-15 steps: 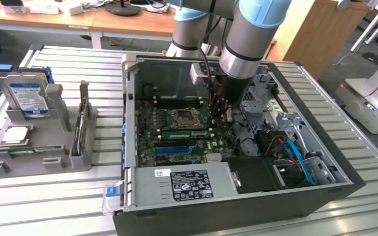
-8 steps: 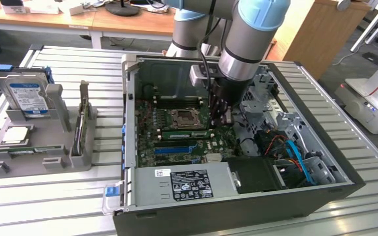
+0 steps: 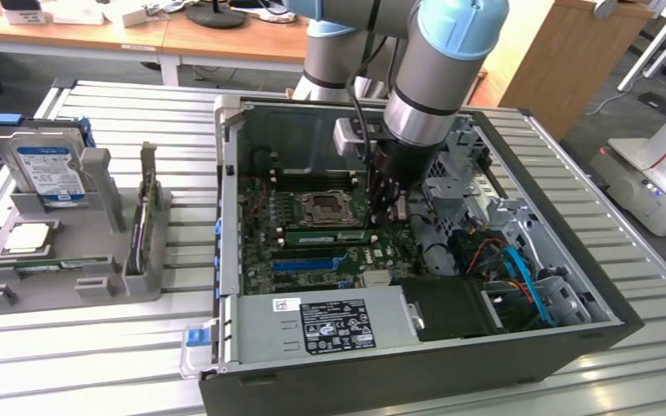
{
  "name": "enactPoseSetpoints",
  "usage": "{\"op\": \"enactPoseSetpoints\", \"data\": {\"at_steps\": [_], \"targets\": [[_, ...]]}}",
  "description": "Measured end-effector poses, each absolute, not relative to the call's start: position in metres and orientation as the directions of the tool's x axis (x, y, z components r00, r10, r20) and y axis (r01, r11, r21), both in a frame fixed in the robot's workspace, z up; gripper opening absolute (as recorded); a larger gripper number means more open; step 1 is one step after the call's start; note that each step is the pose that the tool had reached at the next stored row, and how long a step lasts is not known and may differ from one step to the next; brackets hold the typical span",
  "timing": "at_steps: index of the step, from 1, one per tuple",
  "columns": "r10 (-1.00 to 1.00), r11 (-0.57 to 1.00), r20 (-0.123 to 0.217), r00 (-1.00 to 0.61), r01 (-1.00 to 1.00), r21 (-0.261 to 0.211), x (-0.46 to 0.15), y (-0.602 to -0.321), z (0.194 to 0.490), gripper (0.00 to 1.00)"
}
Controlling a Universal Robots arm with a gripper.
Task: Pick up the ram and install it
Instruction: 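Press down the ram until it locks into place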
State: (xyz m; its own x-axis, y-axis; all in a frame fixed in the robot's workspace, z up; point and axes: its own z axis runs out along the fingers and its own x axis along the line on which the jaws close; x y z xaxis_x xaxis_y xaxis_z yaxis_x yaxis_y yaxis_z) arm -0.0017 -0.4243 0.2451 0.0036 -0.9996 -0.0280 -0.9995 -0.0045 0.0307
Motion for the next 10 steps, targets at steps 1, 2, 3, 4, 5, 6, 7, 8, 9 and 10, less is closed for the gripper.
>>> {"op": "enactPoseSetpoints", "data": {"at_steps": [1, 2, 3, 4, 5, 6, 7, 8, 9, 10], "targets": [[-1.000, -0.005, -0.028, 0.004, -1.000, 0.031, -0.0017, -0.4243, 0.2445, 0.11], [-1.000, -0.004, -0.028, 0.004, -1.000, 0.031, -0.0017, -0.4243, 0.2441, 0.11], [-1.000, -0.005, -0.028, 0.004, -1.000, 0.031, -0.0018, -0.4243, 0.2441, 0.11], [-1.000, -0.004, -0.028, 0.004, -1.000, 0.031, -0.0018, -0.4243, 0.2441, 0.11], [-1.000, -0.005, -0.028, 0.004, -1.000, 0.031, -0.0017, -0.4243, 0.2441, 0.11], [-1.000, -0.005, -0.028, 0.004, -1.000, 0.031, -0.0017, -0.4243, 0.2441, 0.11], [-1.000, -0.004, -0.028, 0.003, -1.000, 0.031, -0.0017, -0.4239, 0.2439, 0.11], [-1.000, -0.004, -0.028, 0.003, -1.000, 0.031, -0.0018, -0.4229, 0.2439, 0.11], [-1.000, -0.004, -0.028, 0.003, -1.000, 0.031, -0.0017, -0.4216, 0.2440, 0.11], [-1.000, -0.004, -0.028, 0.003, -1.000, 0.031, -0.0016, -0.4202, 0.2440, 0.11]]}}
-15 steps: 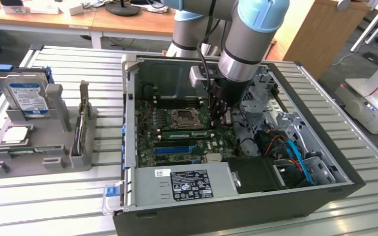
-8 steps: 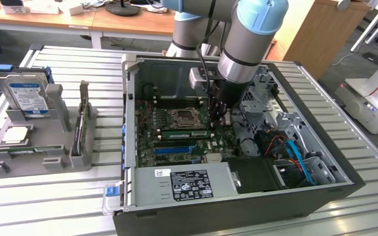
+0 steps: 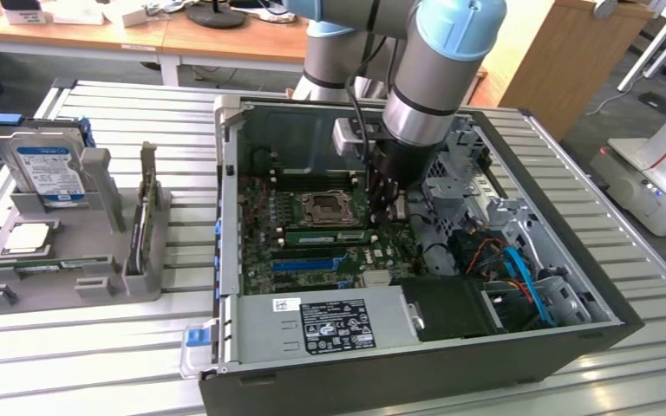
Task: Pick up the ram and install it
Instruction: 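Press down the ram until it locks into place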
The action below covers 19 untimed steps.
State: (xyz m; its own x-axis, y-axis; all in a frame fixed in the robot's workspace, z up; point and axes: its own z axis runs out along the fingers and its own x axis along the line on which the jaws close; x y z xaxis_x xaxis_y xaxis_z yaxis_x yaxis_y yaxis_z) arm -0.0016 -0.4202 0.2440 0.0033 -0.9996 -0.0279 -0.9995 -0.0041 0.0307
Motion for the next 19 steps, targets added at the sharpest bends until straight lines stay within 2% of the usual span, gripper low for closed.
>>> {"op": "enactPoseSetpoints", "data": {"at_steps": [19], "targets": [[-1.000, -0.004, -0.028, 0.003, -1.000, 0.031, 0.0057, -0.4190, 0.2430, 0.11]]}}
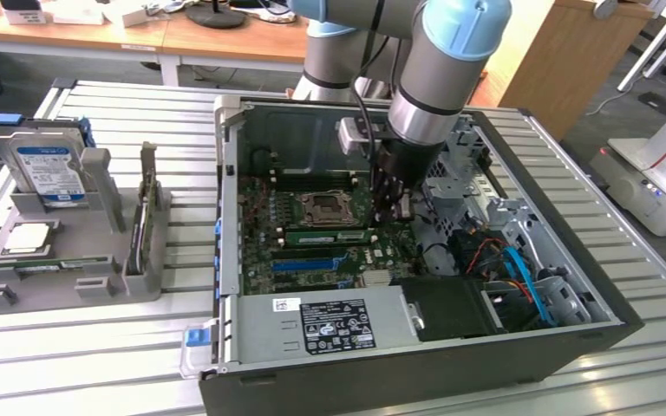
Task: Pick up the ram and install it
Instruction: 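Press down the ram until it locks into place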
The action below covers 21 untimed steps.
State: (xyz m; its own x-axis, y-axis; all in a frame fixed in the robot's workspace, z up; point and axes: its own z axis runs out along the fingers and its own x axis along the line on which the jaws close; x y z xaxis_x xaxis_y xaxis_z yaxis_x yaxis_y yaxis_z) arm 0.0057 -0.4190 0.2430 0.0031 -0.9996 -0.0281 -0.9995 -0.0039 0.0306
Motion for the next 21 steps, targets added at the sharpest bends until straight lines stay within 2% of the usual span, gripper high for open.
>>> {"op": "enactPoseSetpoints", "data": {"at_steps": [21], "targets": [[-1.000, -0.004, -0.028, 0.003, -1.000, 0.030, 0.0058, -0.4156, 0.2328, 0.11]]}}
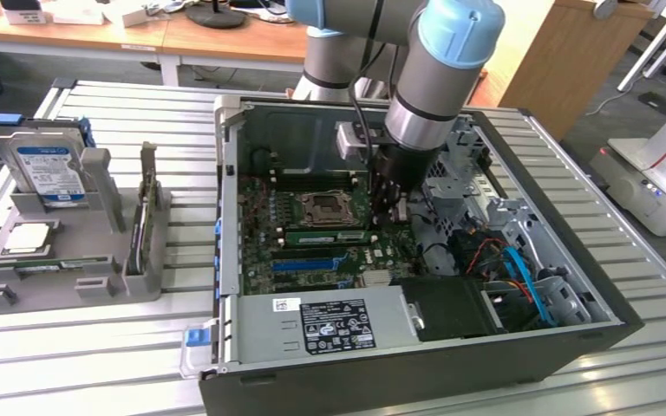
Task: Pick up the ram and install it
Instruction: 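Press down the ram until it locks into place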
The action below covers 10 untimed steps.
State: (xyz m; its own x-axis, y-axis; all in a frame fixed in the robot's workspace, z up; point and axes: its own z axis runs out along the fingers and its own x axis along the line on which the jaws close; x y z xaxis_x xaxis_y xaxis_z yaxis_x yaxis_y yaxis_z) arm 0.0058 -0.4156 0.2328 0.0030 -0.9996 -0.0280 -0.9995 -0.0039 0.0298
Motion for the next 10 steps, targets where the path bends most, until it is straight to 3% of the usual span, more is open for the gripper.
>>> {"op": "enactPoseSetpoints", "data": {"at_steps": [10], "targets": [[-1.000, -0.004, -0.028, 0.003, -1.000, 0.030, 0.0058, -0.4144, 0.2289, 0.11]]}}
